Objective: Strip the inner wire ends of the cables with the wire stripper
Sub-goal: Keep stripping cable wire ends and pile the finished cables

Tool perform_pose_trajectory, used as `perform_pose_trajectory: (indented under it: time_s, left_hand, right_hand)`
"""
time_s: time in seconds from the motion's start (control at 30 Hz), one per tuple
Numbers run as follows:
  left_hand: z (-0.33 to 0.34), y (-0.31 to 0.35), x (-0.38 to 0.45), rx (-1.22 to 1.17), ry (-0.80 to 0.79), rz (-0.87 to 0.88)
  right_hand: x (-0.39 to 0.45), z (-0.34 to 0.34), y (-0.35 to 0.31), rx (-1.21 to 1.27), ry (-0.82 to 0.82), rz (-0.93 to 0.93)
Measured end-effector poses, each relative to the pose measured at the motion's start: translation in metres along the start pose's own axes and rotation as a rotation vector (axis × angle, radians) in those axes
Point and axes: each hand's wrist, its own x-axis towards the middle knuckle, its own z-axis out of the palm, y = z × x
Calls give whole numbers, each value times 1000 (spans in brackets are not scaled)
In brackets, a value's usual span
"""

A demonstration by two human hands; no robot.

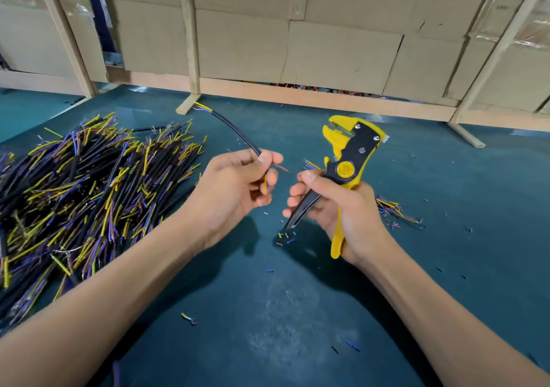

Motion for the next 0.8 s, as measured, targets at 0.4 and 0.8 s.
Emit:
perform_pose_trajectory:
  time_s: [0.4, 0.8]
  left_hand:
    - [8, -17, -7, 116, 32, 62]
    - [7, -20, 1, -254, 149, -183]
  right_hand:
    - [-2, 6, 4, -39, -14, 55]
    - [-3, 13, 9, 82, -15, 65]
